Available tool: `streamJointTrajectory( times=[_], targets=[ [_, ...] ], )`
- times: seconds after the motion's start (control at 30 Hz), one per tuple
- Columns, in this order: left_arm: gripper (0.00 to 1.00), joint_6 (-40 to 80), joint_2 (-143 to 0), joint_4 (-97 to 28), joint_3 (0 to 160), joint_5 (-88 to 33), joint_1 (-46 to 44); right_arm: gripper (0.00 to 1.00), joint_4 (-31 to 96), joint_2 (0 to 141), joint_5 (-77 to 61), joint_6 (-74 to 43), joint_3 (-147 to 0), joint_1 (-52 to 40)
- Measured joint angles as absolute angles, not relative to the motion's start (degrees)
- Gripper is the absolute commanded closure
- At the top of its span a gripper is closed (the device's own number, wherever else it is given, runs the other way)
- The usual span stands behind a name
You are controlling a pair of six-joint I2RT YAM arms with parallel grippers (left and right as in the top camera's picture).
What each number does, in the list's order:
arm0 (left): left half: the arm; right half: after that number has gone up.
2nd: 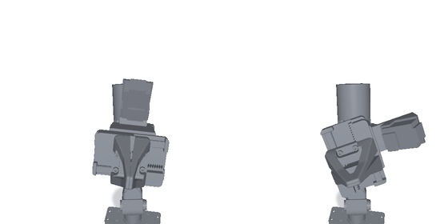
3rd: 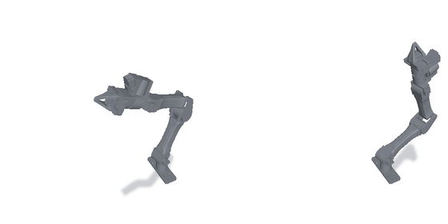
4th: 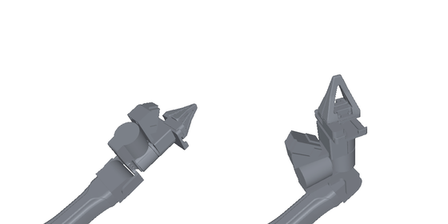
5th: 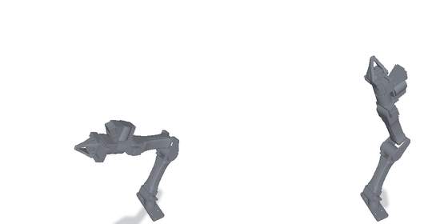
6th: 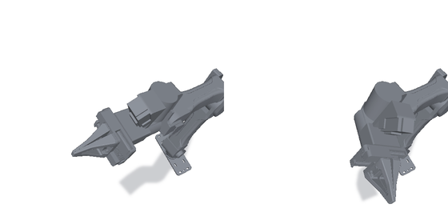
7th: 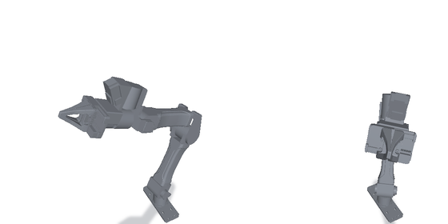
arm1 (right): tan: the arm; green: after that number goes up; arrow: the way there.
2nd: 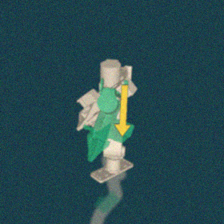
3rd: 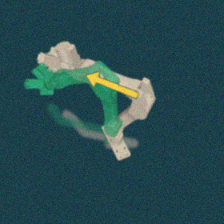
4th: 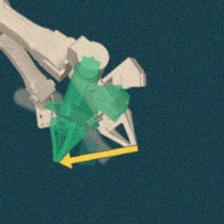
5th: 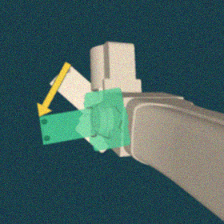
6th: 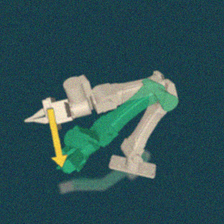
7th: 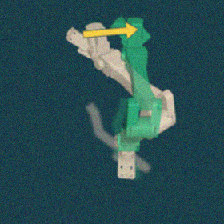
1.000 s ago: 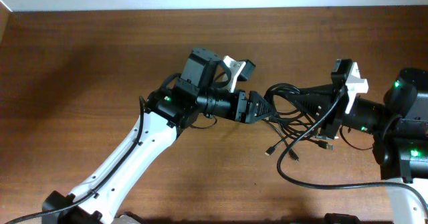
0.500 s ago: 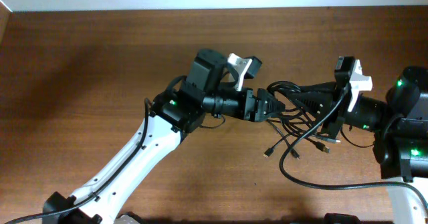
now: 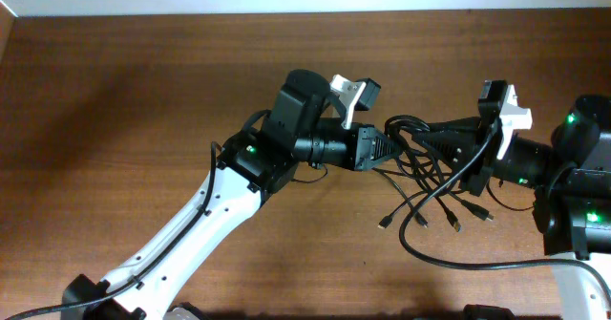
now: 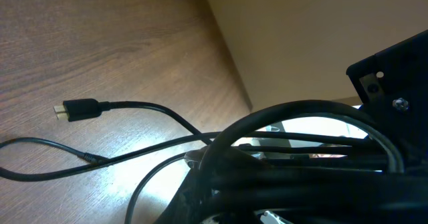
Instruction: Untangle cables
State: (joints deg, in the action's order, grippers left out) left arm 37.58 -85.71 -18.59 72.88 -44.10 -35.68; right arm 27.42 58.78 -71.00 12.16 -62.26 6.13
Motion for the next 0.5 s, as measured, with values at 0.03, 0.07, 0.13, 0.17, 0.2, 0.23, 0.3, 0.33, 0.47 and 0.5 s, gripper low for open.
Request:
streamJointTrajectory(
  times=[0.03, 0.07, 0.13, 0.17, 0.2, 0.23, 0.3, 0.33, 0.47, 0.5],
  targets=[
    [1.00, 37.60, -85.71, -18.59, 72.88, -44.10, -35.68, 0.96, 27.42, 58.78, -71.00, 12.21, -62.26, 6.13],
    [1.00, 37.58, -85.71, -18.59, 72.88, -44.10, -35.68, 0.96, 27.42, 58.78, -71.00, 12.19, -62.26, 6.13],
    [1.00, 37.58, -85.71, -18.59, 72.88, -44.10, -35.68, 0.86, 27.42, 58.78, -71.02, 12.19, -62.26, 6.13],
    [1.00, 37.58, -85.71, -18.57, 72.88, -44.10, -35.68, 0.73, 27.44, 58.78, -71.02, 12.21, -62.24, 6.13],
    [1.00, 37.56, -85.71, -18.57, 72.88, -44.01, -35.68, 0.58, 27.51, 58.78, -71.13, 11.94, -62.26, 6.13],
    [1.00, 37.45, -85.71, -18.61, 72.88, -43.77, -35.68, 0.40, 27.31, 58.78, -71.75, 11.90, -62.26, 6.13],
    [1.00, 35.86, -85.73, -18.90, 72.88, -43.22, -35.68, 0.10, 27.33, 58.72, -72.40, 11.64, -62.26, 6.11],
    [1.00, 34.50, -85.73, -19.22, 72.88, -42.96, -35.68, 0.05, 27.33, 58.70, -72.58, 11.77, -62.26, 6.11],
    [1.00, 29.06, -85.73, -20.53, 72.88, -41.21, -35.73, 0.01, 27.18, 58.70, -73.23, 11.79, -62.26, 6.11],
    [1.00, 27.86, -85.73, -20.82, 72.88, -40.95, -35.70, 0.01, 27.18, 58.70, -73.28, 11.73, -62.26, 6.11]
  ],
)
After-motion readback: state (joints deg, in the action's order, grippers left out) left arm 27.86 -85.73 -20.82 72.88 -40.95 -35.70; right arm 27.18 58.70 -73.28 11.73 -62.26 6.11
